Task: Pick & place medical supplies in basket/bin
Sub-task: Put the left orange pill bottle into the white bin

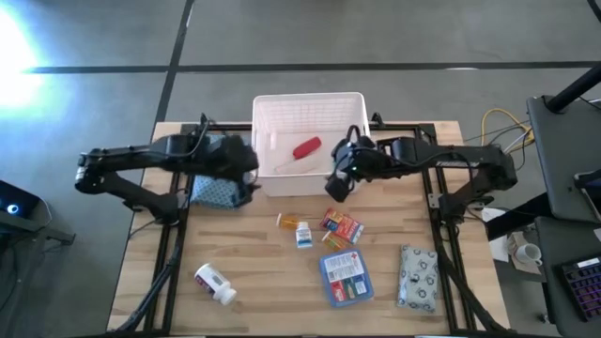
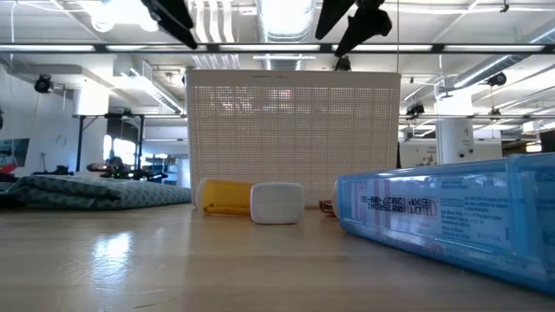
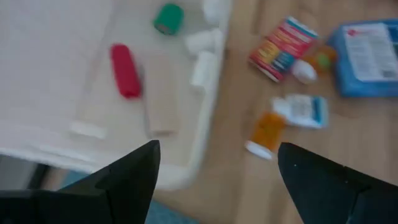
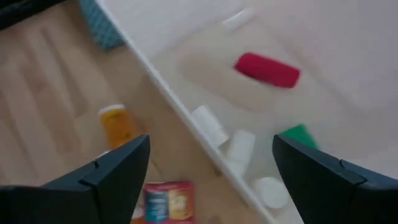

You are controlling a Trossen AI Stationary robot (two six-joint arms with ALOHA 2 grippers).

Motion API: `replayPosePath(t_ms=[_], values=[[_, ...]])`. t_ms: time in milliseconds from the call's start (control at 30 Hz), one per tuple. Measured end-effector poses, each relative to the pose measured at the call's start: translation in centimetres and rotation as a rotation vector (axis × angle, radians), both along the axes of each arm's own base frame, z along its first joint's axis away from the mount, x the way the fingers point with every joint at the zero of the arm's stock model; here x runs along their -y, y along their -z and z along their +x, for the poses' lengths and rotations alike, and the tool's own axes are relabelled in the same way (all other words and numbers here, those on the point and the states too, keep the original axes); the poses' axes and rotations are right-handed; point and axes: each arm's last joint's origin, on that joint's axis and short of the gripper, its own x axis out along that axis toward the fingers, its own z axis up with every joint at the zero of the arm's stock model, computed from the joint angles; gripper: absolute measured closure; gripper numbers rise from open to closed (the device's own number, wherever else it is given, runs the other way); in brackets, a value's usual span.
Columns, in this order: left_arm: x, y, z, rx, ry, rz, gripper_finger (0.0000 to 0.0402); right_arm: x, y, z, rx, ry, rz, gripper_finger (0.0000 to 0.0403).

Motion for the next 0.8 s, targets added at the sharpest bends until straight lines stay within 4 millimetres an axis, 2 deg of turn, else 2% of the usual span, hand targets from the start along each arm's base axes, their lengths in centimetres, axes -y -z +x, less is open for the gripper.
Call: replayPosePath(t_ms=[200,467,567,800], values=[[2.8,2.0,-3.8,0.037,-0.043,-0.154,0.01,-0.7,1.7,2.6,0.03,-0.088,0.106,0.0074],[5.7,6.8,-8.1,0.041,-0.174,-0.44,0.01,-2.9,4.6,6.1,0.062,-0.149,0.214,0.0074],[6.5,8.7,-8.4,0.046,-0.196,-0.517,0.0101,-4.0,6.2,7.4,0.055,-0.158,0.234,0.0074],[9.1,12.5,-7.6,0.058,-0.16,-0.626,0.0101,-6.7,11.0,10.5,0.027,-0.184,0.254,0.0074]])
